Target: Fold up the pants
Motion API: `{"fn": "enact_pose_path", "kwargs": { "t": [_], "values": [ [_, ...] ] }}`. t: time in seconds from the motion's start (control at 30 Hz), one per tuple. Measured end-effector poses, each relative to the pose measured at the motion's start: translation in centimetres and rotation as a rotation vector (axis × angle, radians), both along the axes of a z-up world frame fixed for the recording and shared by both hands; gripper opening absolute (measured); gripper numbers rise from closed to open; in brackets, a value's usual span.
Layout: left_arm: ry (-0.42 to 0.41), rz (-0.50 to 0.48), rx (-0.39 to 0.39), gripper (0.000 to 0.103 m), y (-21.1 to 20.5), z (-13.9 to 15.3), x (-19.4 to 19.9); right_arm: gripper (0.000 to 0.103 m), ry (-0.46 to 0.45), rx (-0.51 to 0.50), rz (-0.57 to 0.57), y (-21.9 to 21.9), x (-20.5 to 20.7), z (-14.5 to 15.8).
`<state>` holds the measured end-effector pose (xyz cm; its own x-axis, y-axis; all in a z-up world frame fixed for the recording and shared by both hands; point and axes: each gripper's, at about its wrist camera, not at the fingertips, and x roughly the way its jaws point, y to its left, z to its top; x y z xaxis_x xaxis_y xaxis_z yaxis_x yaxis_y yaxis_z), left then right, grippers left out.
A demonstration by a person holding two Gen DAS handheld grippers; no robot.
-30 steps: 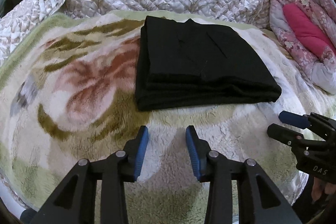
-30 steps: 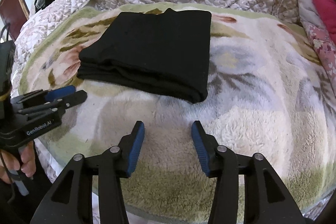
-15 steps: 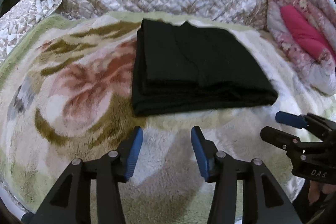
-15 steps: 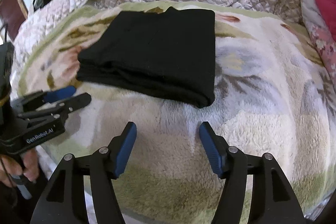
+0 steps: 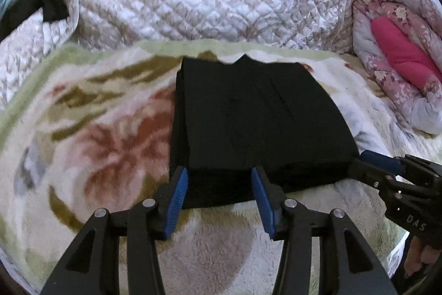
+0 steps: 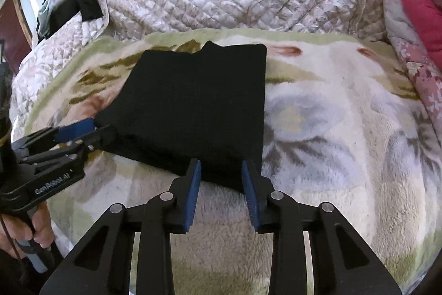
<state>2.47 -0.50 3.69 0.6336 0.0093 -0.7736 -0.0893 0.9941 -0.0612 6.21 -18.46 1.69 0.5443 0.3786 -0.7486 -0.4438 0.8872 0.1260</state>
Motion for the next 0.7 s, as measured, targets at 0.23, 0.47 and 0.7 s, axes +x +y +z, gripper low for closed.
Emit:
{"fn": "enact_pose_path", "kwargs": {
  "t": [0.23, 0.47, 0.7],
  "values": [
    [0.017, 0.014, 0.005, 0.050, 0.4, 0.0, -0.3, 0.032, -0.002, -0.006, 0.007, -0.1, -0.5, 0.3],
    [0.021, -0.003, -0.003, 0.050, -0.1, 0.4, -2.1, 0.036, 0.023, 0.006, 0.032, -0.5, -2.1, 0.4],
    [0.072, -0.013, 0.008, 0.051, -0.5, -1.2, -3.0, 0.043, 0.065, -0.043, 0.035, -0.5, -2.8, -1.4]
  ]
}}
